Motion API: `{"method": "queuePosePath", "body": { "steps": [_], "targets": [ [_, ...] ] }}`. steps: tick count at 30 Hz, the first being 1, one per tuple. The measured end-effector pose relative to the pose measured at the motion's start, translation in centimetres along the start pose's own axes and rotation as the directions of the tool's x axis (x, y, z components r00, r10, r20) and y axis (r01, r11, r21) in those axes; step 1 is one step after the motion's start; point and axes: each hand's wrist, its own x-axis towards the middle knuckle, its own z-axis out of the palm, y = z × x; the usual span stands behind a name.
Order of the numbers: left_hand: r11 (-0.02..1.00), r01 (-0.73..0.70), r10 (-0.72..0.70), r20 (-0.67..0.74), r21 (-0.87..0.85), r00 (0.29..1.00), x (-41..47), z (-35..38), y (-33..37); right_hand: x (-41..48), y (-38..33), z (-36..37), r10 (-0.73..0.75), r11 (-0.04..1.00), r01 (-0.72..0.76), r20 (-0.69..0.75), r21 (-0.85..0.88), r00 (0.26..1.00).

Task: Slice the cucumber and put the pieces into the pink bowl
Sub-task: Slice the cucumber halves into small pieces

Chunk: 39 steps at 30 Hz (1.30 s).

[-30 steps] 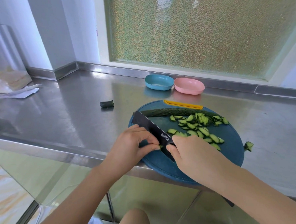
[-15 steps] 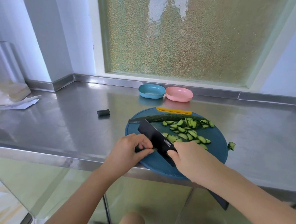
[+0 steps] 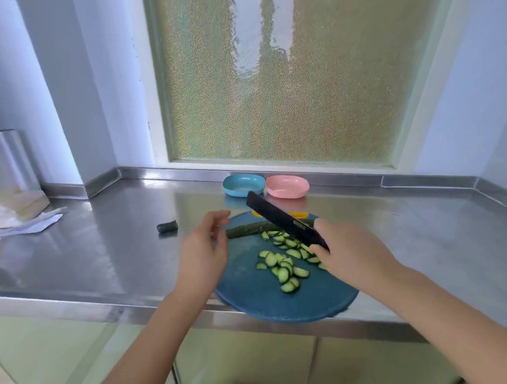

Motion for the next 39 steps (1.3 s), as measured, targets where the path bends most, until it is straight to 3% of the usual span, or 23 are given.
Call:
{"method": "queuePosePath", "body": {
  "steps": [2, 3, 6, 9, 18, 22, 24, 27, 31, 34, 39],
  "targets": [
    [0.989, -0.122, 0.126, -0.055, 0.084, 0.990, -0.2, -0.4, 0.9, -0.5, 0.6, 0.1, -0.064, 0.991, 0.062, -0.008, -0.118, 0.998],
    [0.969, -0.204, 0.206, 0.001, 0.138, 0.979, -0.6, -0.5, 1.4, -0.6, 0.9, 0.2, -0.101, 0.978, 0.096, -0.019, -0.184, 0.995],
    [0.883, -0.426, 0.358, 0.307, 0.194, 0.882, -2.0, 0.4, 2.8, -1.1, 1.3, 0.4, -0.205, 0.937, 0.177, -0.064, -0.301, 0.977],
    [0.826, -0.537, 0.372, 0.548, 0.173, 0.749, -3.3, 1.8, 3.6, -1.4, 1.6, 0.8, -0.286, 0.903, 0.224, -0.124, -0.367, 0.950],
    [0.789, -0.578, 0.322, 0.660, 0.210, 0.679, -2.5, 3.4, 2.7, -1.9, 3.5, 0.4, -0.341, 0.884, 0.254, -0.171, -0.393, 0.924],
    [0.802, -0.515, 0.196, 0.683, 0.301, 0.704, 0.2, 3.7, 1.1, -1.8, 4.0, -0.4, -0.327, 0.883, 0.231, -0.181, -0.408, 0.928],
    [0.820, -0.467, 0.100, 0.722, 0.330, 0.685, 1.5, 3.8, 0.7, -1.6, 4.5, -0.5, -0.301, 0.876, 0.193, -0.188, -0.443, 0.935],
    [0.846, -0.421, 0.026, 0.763, 0.327, 0.646, 3.3, 3.8, 0.6, -2.1, 5.4, -1.0, -0.197, 0.943, 0.112, -0.256, -0.312, 0.946],
    [0.884, -0.279, -0.091, 0.723, 0.375, 0.685, 6.2, 2.9, -0.5, -2.3, 6.8, -1.1, 0.052, 0.997, -0.052, 0.004, 0.049, 0.999],
    [0.886, -0.194, -0.135, 0.633, 0.422, 0.762, 8.5, 2.7, -1.9, -2.3, 7.3, -0.8, 0.054, 0.963, -0.073, 0.081, 0.258, 0.995],
    [0.873, -0.195, -0.149, 0.624, 0.448, 0.767, 10.2, 4.3, -1.7, -2.9, 6.5, 0.1, -0.077, 0.934, -0.015, 0.244, 0.356, 0.967]
  ]
}}
